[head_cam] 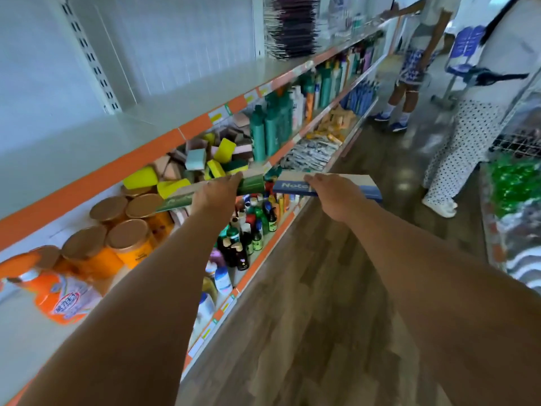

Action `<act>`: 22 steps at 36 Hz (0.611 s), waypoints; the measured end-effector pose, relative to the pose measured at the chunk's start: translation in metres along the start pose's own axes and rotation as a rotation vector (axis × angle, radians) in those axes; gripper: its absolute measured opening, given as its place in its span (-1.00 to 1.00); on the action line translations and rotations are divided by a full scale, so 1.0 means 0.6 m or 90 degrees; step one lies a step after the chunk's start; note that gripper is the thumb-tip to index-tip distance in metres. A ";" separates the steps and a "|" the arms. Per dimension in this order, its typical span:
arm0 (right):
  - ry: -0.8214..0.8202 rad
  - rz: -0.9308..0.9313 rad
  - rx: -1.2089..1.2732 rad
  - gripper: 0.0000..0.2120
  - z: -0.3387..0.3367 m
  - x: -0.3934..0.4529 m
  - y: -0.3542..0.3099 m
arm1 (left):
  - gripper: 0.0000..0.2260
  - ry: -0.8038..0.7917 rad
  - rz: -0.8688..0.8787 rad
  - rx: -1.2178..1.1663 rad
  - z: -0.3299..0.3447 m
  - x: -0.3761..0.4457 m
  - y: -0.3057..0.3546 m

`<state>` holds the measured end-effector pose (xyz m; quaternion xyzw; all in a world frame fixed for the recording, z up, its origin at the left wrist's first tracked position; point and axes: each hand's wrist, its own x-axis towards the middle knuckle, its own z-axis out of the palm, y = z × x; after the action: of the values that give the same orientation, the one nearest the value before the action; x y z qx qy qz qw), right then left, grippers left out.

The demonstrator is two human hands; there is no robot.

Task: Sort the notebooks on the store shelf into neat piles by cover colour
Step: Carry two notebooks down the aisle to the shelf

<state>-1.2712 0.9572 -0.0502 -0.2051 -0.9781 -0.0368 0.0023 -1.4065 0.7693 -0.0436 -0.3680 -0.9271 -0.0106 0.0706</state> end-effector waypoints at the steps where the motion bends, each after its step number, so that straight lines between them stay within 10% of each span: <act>1: 0.004 -0.001 -0.003 -0.48 -0.006 0.017 0.006 | -0.45 0.012 -0.006 0.001 -0.006 0.017 -0.001; 22: 0.153 -0.092 -0.066 -0.21 -0.097 0.450 -0.017 | -0.43 0.111 -0.086 0.022 -0.030 0.379 -0.171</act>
<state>-1.5231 1.0516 0.0124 -0.1281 -0.9797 -0.1117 0.1062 -1.6377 0.8480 0.0091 -0.3009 -0.9402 -0.0310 0.1567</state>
